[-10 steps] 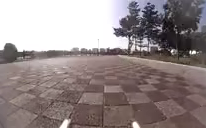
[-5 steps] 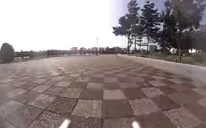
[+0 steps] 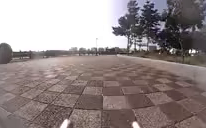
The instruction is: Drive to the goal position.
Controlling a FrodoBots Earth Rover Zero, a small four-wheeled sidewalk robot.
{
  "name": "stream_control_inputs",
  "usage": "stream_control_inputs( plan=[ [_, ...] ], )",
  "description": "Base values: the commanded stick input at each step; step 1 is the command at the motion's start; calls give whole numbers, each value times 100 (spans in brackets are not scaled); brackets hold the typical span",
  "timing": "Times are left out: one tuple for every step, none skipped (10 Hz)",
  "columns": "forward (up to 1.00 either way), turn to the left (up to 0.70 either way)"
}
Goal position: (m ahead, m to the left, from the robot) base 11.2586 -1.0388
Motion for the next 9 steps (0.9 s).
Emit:
stream_control_inputs(
  plan=[
    [50,0],
    [50,0],
    [50,0],
    [50,0],
    [50,0],
    [50,0],
    [50,0],
    [50,0],
    [50,0]
  ],
)
